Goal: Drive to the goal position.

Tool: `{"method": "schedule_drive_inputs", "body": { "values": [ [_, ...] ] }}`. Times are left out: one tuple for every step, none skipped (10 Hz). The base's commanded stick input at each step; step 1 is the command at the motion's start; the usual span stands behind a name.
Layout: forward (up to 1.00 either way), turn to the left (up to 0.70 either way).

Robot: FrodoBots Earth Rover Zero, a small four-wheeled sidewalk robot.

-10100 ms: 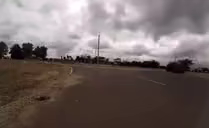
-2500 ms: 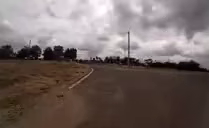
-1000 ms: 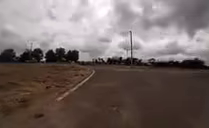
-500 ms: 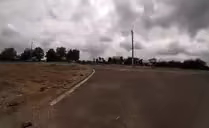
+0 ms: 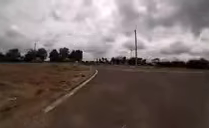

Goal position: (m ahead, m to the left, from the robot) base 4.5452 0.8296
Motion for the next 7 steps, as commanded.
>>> {"method": "schedule_drive_inputs", "body": {
  "values": [
    [0.5,0.0],
    [0.5,0.0],
    [0.5,0.0],
    [0.5,0.0],
    [0.5,0.0],
    [0.5,0.0],
    [0.5,0.0]
  ]
}}
